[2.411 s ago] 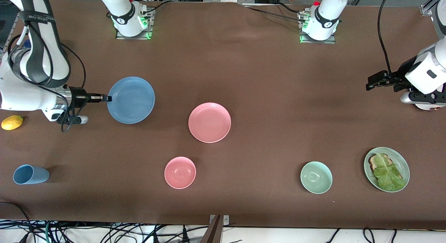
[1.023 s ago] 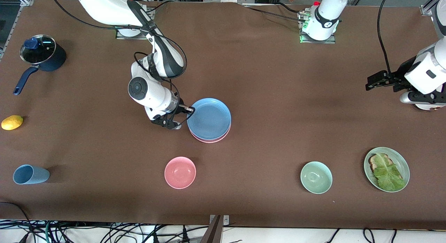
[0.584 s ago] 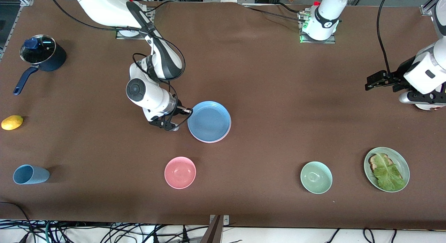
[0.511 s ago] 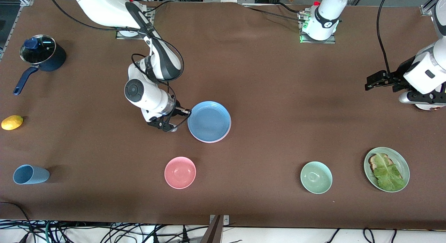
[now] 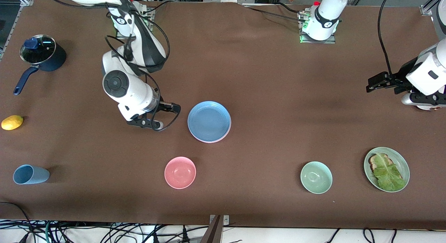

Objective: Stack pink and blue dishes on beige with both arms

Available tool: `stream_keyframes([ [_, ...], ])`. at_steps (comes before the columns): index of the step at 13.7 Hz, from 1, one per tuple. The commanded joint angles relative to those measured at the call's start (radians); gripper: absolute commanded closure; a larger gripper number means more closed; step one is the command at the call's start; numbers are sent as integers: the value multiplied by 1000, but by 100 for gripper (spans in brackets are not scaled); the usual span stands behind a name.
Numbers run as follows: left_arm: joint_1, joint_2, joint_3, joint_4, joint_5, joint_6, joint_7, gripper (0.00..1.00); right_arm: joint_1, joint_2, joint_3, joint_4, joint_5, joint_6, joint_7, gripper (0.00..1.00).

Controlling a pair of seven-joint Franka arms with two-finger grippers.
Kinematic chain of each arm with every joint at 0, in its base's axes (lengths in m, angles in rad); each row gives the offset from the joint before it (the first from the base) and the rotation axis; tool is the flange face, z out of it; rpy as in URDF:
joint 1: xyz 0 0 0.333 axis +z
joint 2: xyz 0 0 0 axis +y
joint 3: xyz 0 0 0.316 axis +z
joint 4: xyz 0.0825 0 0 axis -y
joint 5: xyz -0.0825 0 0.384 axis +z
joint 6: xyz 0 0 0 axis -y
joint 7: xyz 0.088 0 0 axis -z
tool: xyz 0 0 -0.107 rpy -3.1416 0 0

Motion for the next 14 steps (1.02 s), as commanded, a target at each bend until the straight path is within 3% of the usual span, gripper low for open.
stream_keyframes([
  [1,-1,19,-1,37,-5,-23,4,0,1,-68,-43,81,-40,-200,-15,0],
  [5,0,19,-1,37,-6,-23,4,0,-104,-145,-54,149,-67,-430,-175,0],
  [9,0,19,-1,37,-6,-24,4,0,-273,-286,-48,124,-81,-443,-366,0],
  [11,0,19,-1,37,-6,-24,4,0,-353,-390,-48,36,-83,-438,-486,0],
  [14,0,19,-1,37,-6,-24,4,0,-358,-420,-87,3,-90,-440,-485,0],
])
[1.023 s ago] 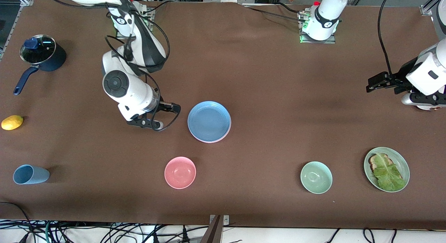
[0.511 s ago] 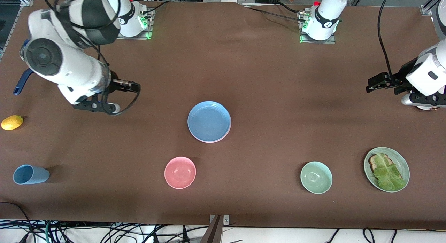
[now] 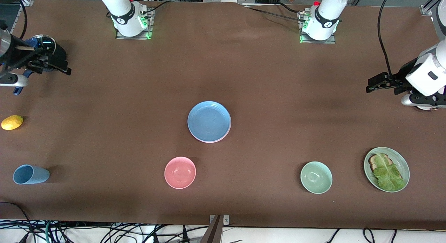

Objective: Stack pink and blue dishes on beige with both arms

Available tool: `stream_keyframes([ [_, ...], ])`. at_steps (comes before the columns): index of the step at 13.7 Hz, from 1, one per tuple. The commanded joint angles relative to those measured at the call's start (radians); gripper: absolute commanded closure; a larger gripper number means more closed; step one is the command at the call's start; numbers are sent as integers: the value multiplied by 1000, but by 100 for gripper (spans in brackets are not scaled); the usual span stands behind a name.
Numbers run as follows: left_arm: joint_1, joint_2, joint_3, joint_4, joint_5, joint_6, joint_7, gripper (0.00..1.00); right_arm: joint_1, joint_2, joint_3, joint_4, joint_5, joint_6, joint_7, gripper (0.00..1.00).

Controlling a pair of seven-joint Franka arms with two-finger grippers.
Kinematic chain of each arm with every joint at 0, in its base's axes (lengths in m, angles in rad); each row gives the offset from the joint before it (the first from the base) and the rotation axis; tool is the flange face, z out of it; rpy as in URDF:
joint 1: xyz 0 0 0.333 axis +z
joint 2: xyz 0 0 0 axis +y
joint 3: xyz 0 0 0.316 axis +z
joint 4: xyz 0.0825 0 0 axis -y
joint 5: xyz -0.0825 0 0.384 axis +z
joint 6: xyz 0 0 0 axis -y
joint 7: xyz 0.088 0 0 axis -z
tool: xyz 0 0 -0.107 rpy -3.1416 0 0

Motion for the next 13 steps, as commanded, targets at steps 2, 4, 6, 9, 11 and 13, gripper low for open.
stream_keyframes([
  [2,1,14,-1,34,-6,-24,5,0,1,-13,-65,-23,-1,26,-28,0],
  [4,1,14,-1,34,-6,-24,5,0,1,5,-65,-5,-5,18,-26,0],
  [6,1,14,-1,35,-6,-24,5,0,1,2,-61,0,-14,20,-28,0],
  [9,1,14,-1,34,-6,-24,5,0,-10,4,-30,7,-12,21,-26,0],
  [11,1,14,-1,35,-6,-24,5,0,-45,4,5,12,-14,20,-26,0],
  [13,1,14,-1,35,-6,-24,5,0,-44,4,4,12,-17,18,-25,0],
])
